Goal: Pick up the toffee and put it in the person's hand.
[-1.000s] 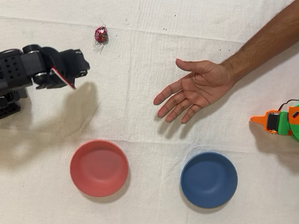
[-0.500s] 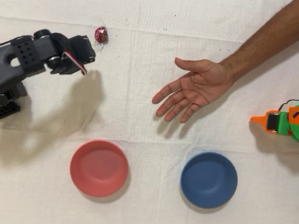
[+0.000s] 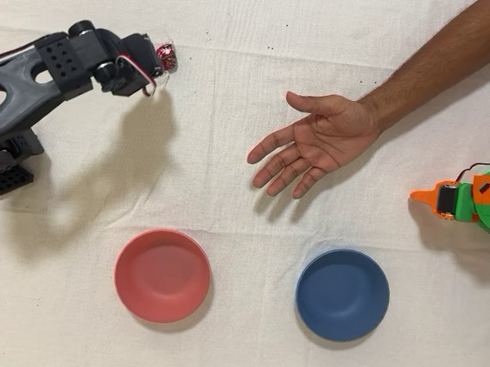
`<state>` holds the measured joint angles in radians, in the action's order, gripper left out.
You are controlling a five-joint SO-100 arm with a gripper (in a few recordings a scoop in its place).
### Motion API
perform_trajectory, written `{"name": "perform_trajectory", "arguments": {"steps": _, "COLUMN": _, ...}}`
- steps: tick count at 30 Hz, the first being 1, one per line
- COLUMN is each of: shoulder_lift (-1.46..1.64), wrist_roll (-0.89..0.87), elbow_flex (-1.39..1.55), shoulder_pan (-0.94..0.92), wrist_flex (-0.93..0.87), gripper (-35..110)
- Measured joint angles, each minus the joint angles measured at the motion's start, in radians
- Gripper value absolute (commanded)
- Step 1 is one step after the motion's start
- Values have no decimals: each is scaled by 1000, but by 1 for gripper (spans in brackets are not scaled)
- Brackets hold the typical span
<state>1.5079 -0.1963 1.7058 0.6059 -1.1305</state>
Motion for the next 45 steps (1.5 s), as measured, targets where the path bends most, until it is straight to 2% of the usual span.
{"name": "perform_trajectory", "arguments": {"steps": 18, "shoulder_lift": -161, "wrist_roll": 20, "elbow_flex": -127, "shoulder_pan": 32, "wrist_flex": -55, "gripper": 29}}
{"name": "perform_trajectory", "arguments": {"steps": 31, "shoulder_lift": -288, "wrist_roll": 37, "elbow_flex": -267, "shoulder_pan": 64, "wrist_flex": -103, "gripper": 29}}
{"name": "perform_trajectory", "arguments": {"steps": 45, "shoulder_lift": -344, "wrist_roll": 55, "elbow_flex": -282, "shoulder_pan": 44, "wrist_flex": -100, "gripper": 27}}
